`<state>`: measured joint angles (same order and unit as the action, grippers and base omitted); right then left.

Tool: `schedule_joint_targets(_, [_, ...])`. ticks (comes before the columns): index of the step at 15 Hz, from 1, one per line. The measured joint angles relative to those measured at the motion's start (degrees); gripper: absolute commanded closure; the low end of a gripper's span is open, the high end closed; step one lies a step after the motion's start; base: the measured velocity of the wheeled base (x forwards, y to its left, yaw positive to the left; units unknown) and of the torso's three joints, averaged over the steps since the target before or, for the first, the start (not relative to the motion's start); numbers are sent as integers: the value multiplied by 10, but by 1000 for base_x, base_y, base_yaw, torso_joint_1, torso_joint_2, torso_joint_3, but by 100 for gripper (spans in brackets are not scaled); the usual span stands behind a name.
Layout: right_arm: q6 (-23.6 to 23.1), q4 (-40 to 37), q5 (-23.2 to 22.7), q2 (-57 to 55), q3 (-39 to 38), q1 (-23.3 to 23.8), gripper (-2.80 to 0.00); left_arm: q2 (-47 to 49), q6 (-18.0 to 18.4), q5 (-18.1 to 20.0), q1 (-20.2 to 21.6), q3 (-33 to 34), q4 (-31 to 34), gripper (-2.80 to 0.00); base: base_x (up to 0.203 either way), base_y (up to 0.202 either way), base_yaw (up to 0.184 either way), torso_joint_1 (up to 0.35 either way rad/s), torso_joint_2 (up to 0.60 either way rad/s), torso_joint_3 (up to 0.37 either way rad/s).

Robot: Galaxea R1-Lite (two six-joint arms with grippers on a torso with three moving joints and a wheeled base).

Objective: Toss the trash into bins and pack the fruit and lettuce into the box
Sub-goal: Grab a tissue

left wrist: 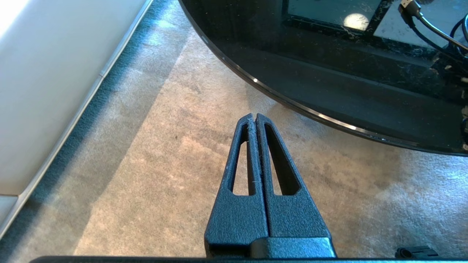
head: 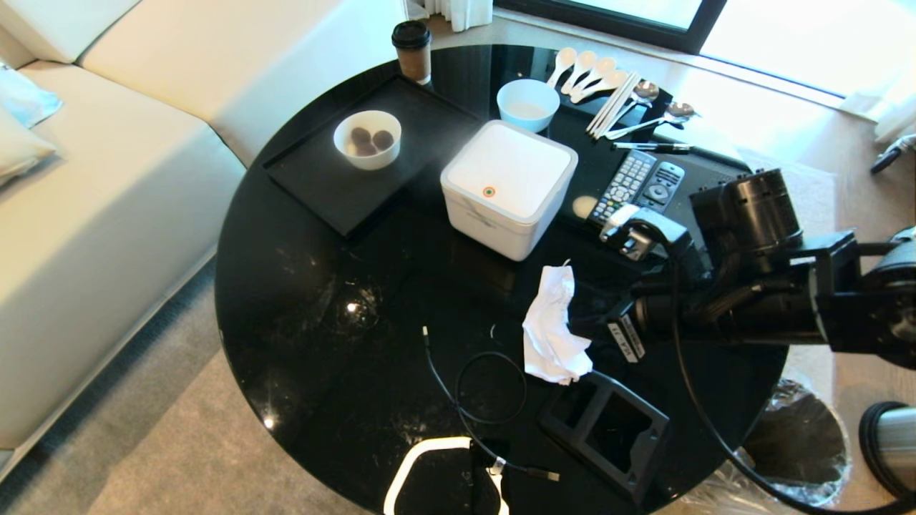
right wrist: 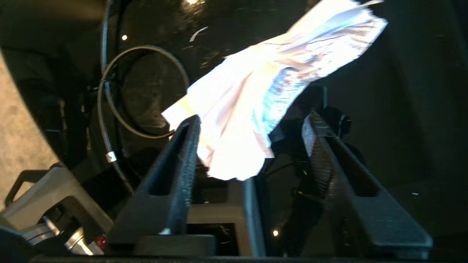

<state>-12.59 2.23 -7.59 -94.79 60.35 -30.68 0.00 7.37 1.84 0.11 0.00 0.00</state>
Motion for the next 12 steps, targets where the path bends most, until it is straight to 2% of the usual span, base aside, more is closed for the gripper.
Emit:
schedule_joint_targets(7, [14,9,1,-29,-13,-17,-280,0,0,0,0,0,0,0,0,0,0,0,0,0])
schedule_joint_targets(12, [15,83,2,-63,-10,-24,-280,0,0,0,0,0,0,0,0,0,0,0,0,0])
